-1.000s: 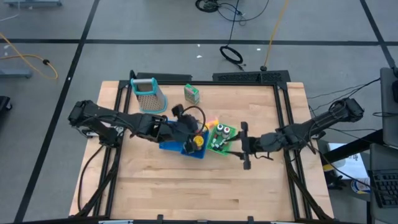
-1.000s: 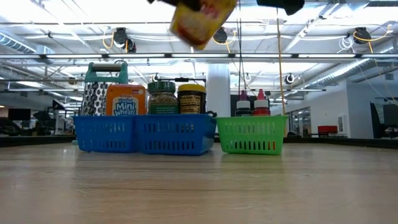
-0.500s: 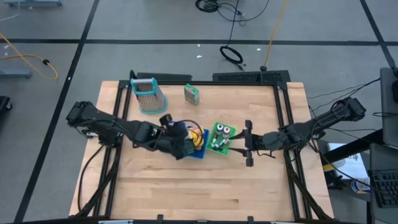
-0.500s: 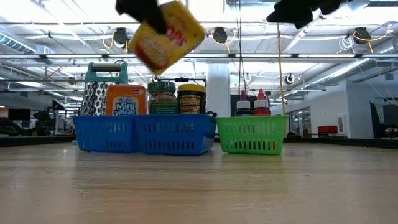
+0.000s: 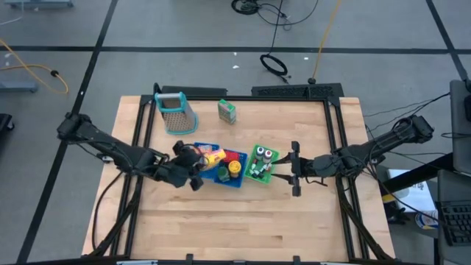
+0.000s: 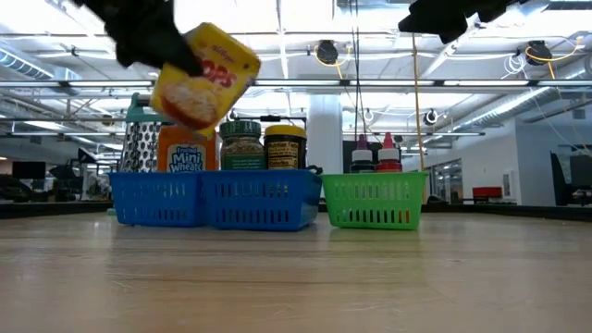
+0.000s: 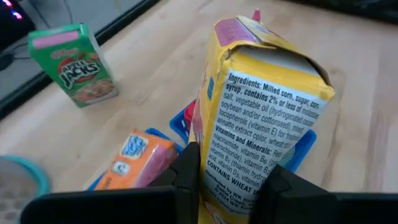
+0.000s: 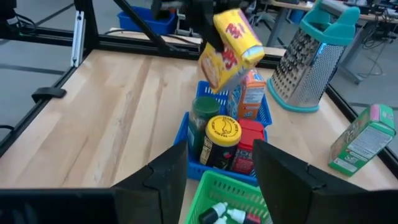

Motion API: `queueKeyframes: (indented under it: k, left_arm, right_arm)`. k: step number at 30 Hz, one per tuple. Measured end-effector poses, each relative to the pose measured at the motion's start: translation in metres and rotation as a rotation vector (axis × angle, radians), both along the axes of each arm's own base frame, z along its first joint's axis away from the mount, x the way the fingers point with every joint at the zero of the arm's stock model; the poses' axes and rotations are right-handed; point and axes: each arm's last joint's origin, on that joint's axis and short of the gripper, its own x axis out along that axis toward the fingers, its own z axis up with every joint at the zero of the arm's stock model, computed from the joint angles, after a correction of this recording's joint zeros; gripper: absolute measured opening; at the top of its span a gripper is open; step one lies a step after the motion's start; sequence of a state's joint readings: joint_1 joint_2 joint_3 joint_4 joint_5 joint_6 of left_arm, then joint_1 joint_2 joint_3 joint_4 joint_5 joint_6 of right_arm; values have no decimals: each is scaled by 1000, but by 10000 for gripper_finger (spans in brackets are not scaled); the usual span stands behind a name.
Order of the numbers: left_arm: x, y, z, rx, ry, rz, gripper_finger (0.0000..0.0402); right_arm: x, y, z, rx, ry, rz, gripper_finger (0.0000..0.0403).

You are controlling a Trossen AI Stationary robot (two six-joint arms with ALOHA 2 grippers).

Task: Pick & Place Kitchen Items
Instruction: Put the yellow cereal box into the left blue bin

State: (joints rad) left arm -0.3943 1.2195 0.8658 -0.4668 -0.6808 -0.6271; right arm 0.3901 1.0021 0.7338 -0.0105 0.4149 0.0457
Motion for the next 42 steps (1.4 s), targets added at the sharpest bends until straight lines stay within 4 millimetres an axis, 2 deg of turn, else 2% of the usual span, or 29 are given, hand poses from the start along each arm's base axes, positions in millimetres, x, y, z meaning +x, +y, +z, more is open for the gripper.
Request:
queueKeyframes:
  k: [10,16,22,42]
  left_arm:
    - [-23,2,-65,-26,-61,-53,85]
    - [-31,5,-83,17,-105,-40,86]
    - [-33,6,-90,4,-127,-37,87]
    - [-31,5,-86,29,-149,-80,92]
  right_arm:
    - [1,0,3,7,-27,2,171]
    - [1,1,4,10,-40,3,171]
    - [1,1,4,11,-40,2,171]
    - [1,1,4,13,-41,2,171]
